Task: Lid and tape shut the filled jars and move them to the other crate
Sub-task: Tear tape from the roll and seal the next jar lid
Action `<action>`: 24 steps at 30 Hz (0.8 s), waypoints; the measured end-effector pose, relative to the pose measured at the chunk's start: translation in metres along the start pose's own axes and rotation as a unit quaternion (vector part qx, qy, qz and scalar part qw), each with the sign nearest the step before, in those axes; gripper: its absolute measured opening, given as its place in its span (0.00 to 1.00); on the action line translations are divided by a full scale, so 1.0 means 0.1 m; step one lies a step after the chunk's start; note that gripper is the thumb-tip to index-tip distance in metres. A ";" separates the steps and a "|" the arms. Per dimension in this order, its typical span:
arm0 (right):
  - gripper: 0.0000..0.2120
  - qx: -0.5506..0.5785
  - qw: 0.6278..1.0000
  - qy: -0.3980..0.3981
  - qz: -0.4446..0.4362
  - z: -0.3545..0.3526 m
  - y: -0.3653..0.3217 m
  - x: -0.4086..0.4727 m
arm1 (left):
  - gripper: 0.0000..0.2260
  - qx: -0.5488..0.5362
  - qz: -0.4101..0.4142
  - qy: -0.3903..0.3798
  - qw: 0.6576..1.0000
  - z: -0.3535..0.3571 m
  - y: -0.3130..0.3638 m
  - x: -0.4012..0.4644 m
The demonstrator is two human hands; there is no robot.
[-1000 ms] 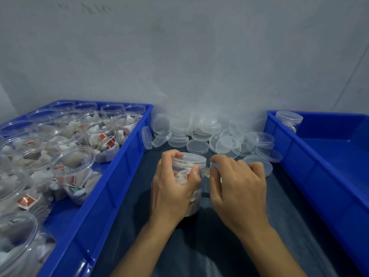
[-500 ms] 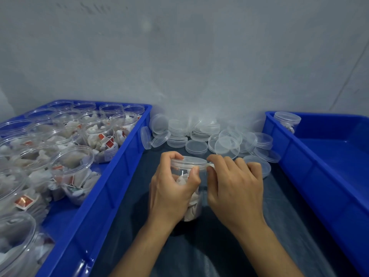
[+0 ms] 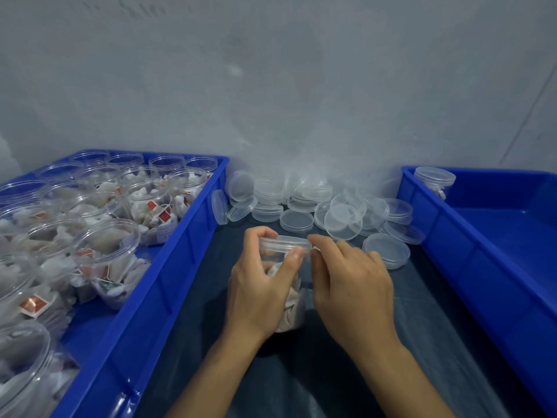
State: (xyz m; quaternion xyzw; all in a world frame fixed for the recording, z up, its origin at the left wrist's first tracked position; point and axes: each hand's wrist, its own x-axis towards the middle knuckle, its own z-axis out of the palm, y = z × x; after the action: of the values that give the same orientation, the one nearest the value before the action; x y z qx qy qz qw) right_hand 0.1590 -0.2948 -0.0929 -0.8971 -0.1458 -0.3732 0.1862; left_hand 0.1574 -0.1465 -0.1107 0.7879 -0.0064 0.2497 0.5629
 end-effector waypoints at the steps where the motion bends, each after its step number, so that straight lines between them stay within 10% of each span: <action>1: 0.12 0.033 0.999 -0.006 0.014 -0.01 0.00 0.00 | 0.19 -0.005 -0.001 -0.003 1.000 0.00 0.00 0.00; 24: 0.17 0.042 0.994 -0.093 -0.024 -0.09 0.28 0.10 | 0.18 -0.065 0.004 -0.060 0.996 -0.11 -0.05 0.05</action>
State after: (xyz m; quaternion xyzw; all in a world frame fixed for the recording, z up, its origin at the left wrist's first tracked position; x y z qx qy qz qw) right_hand 0.1720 -0.3226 -0.0864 -0.9155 -0.1999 -0.2861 0.2001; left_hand 0.1594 -0.1336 -0.1102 0.7630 -0.0595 0.2038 0.6106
